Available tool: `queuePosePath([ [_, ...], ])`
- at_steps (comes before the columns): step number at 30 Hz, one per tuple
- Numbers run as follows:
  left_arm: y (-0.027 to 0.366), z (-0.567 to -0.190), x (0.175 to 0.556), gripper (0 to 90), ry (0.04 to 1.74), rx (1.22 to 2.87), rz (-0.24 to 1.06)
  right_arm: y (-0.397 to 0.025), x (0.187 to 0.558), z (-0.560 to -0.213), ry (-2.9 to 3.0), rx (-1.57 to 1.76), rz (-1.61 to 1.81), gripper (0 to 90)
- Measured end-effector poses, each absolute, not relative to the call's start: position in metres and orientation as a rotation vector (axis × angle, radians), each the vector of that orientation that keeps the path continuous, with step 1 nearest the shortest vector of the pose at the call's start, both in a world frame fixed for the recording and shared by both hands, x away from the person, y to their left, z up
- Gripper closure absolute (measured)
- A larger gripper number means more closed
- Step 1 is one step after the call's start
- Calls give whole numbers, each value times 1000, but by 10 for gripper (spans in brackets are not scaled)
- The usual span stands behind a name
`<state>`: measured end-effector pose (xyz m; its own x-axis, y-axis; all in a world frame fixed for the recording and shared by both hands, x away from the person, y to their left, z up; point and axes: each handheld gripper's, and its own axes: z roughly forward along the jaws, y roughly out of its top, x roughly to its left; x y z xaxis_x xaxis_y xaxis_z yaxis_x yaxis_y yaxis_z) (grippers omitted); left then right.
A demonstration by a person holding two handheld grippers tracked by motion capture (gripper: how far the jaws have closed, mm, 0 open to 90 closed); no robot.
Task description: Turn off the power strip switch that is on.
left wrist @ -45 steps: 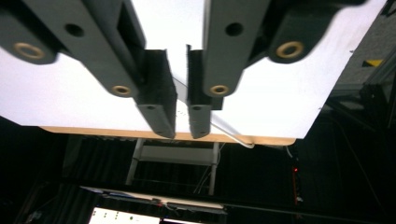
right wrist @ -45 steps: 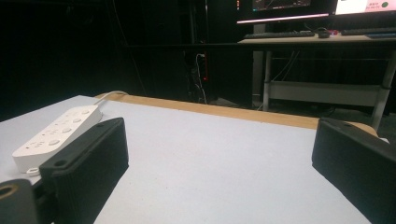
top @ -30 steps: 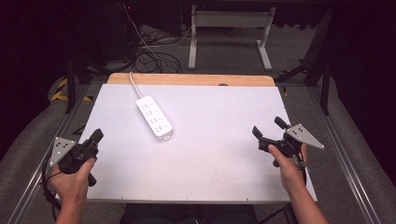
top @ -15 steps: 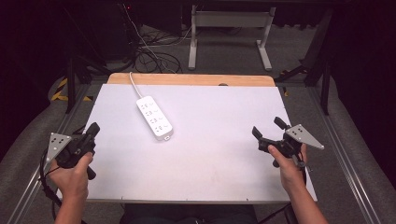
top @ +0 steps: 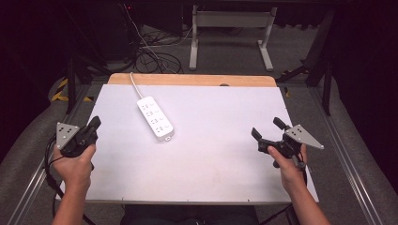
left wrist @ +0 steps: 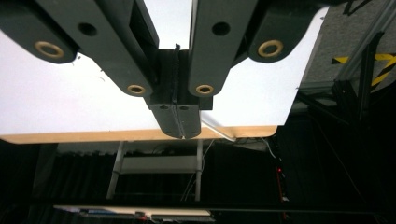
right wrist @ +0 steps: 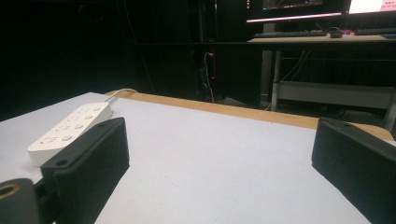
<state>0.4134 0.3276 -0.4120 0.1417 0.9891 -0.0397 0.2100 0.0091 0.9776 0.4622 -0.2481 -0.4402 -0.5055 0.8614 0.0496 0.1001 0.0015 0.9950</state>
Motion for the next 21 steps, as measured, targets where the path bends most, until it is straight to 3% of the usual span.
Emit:
queuePosePath([
  [21,299,-368,459,900,1195,1522,953,-242,466,-438,1679,970,1592,45],
])
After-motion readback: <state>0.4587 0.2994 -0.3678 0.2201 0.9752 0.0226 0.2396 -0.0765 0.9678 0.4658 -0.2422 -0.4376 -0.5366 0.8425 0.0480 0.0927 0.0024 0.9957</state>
